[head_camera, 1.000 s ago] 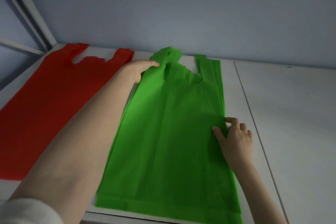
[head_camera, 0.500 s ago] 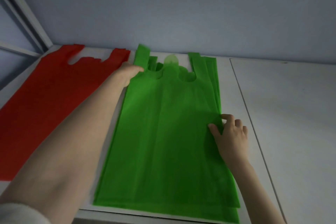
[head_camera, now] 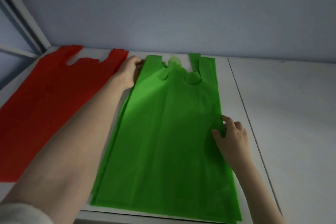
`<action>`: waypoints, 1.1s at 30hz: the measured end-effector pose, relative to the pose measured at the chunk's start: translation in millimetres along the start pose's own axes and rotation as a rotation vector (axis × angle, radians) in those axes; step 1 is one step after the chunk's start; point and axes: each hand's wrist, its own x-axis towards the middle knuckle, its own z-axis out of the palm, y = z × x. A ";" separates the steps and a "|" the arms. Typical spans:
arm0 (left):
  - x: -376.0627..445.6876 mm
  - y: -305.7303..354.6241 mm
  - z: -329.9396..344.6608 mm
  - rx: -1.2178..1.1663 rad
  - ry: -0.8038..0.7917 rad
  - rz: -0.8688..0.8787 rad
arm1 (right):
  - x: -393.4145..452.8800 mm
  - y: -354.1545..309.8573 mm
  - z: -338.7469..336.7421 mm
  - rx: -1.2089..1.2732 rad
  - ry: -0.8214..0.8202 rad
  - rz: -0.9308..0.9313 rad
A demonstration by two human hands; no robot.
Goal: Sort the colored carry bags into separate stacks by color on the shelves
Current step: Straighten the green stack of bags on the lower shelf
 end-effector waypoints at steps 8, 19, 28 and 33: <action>-1.2 2.3 -6.5 0.378 -0.121 -0.089 | 14.3 -2.2 -8.2 0.120 -0.039 0.045; -4.2 -16.2 -20.9 0.292 -0.054 0.301 | 93.0 -47.2 -21.2 0.051 -0.030 0.088; 5.9 -6.7 -2.7 0.514 0.166 0.459 | 89.1 -47.1 -6.8 -0.021 -0.012 0.086; -9.7 -30.4 13.5 1.013 -0.210 0.708 | 86.2 -43.5 -6.1 0.003 0.002 0.056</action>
